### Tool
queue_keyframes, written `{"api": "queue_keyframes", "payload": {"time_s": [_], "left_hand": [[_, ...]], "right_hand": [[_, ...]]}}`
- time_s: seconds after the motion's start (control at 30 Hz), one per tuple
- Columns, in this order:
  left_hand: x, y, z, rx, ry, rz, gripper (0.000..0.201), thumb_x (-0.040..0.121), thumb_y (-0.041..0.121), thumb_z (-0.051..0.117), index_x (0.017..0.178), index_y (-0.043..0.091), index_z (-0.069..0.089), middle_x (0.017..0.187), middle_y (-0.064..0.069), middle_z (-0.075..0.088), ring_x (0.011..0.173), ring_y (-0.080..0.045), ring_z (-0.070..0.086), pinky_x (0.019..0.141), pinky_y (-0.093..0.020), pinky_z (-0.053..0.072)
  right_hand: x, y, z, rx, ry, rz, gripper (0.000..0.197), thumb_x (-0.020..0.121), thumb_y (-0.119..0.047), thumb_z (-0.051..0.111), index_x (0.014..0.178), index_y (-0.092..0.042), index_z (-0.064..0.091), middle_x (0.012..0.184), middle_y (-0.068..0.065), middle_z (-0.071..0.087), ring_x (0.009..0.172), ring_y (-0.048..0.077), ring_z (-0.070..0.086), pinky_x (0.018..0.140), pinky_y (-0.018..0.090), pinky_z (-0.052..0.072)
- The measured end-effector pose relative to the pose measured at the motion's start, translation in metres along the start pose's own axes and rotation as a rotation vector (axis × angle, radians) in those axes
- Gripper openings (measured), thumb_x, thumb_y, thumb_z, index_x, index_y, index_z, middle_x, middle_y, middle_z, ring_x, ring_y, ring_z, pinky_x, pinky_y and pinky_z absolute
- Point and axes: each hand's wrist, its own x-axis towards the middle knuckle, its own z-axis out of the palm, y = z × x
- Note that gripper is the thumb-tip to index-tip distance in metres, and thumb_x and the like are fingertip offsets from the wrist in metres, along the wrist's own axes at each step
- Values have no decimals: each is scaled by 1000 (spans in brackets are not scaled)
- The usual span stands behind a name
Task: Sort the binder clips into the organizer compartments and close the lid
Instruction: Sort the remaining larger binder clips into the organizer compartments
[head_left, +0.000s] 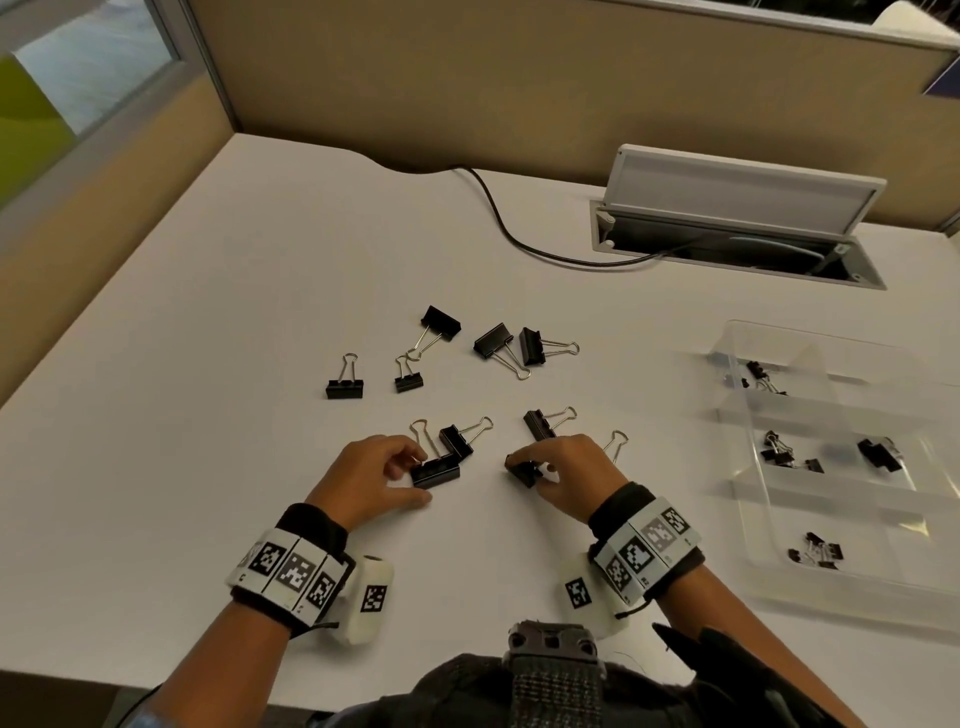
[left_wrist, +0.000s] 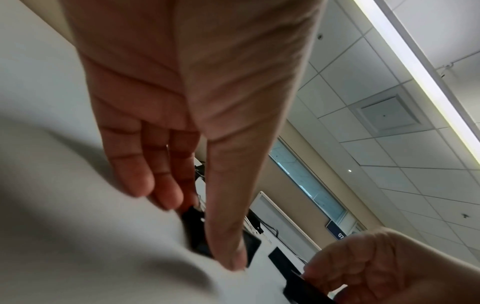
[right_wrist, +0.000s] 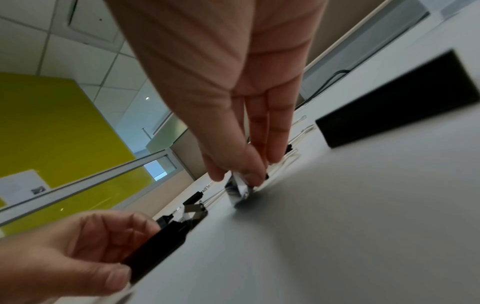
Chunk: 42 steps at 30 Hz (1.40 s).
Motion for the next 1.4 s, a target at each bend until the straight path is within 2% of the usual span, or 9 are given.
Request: {"api": "queue_keyframes", "payload": {"time_s": [0.1, 0.27, 0.4, 0.6, 0.77, 0.87, 0.97, 1.27, 1.4], "left_hand": [[1, 2, 5, -1, 29, 3, 36, 68, 26, 81, 100, 21, 65, 93, 3, 65, 80, -11, 59, 65, -11, 43], [-3, 3, -3, -144, 40, 21, 30, 69, 15, 81, 94, 23, 66, 100, 1, 67, 80, -8, 66, 67, -10, 51], [-10, 11, -14, -377, 46, 61, 31, 68, 6, 80, 93, 19, 68, 97, 6, 66, 83, -6, 70, 69, -10, 53], [-11, 31, -12, -535, 57, 241, 24, 71, -2, 75, 92, 10, 73, 97, -1, 64, 92, -14, 69, 81, -18, 54], [-11, 50, 2, -695, 67, 291, 29, 68, 1, 73, 96, 8, 71, 108, -5, 68, 99, -13, 68, 83, -20, 54], [-10, 58, 10, -762, 30, 272, 44, 69, -4, 72, 107, 16, 64, 106, 8, 70, 95, -12, 69, 81, -17, 53], [-8, 66, 16, -800, -10, 271, 57, 69, -3, 72, 118, 20, 56, 102, -1, 70, 94, -14, 69, 80, -17, 53], [-10, 65, 13, -755, 111, 309, 50, 73, -7, 68, 112, 24, 60, 102, 1, 66, 98, -7, 66, 79, -11, 50], [-8, 62, 11, -774, 113, 325, 53, 73, -7, 68, 114, 25, 61, 101, 3, 67, 98, -7, 67, 80, -11, 50]], "right_hand": [[-8, 4, -7, 81, 57, 11, 32, 84, -2, 57, 110, -17, 68, 111, 1, 69, 98, 14, 62, 90, 22, 47], [-26, 39, -28, 126, 295, 248, 27, 78, -14, 71, 105, -14, 68, 100, 5, 68, 84, 14, 61, 82, 35, 54], [-37, 51, -20, 33, 75, 393, 49, 70, -38, 76, 113, -19, 62, 102, -1, 57, 93, 19, 58, 84, 31, 49], [-45, 55, -9, 43, 245, 312, 28, 78, -15, 69, 106, -15, 69, 94, 6, 66, 81, 14, 52, 80, 30, 47], [-54, 36, -30, 551, 502, 184, 22, 73, -13, 76, 93, -18, 72, 93, 2, 69, 84, 16, 67, 75, 34, 58], [-51, 9, -33, 657, 484, -37, 22, 72, -16, 78, 93, -18, 73, 92, 4, 69, 82, 17, 67, 72, 32, 59], [-42, -9, -24, 540, 422, -185, 28, 74, -27, 73, 99, -16, 72, 92, 4, 67, 79, 15, 66, 69, 31, 59], [-27, -17, -10, 517, 527, -200, 26, 80, -18, 67, 104, -12, 70, 95, 5, 67, 85, 15, 64, 68, 31, 59], [-25, -20, -7, 569, 515, -212, 30, 79, -29, 64, 104, -13, 70, 93, -4, 63, 85, 14, 64, 70, 29, 59]]}}
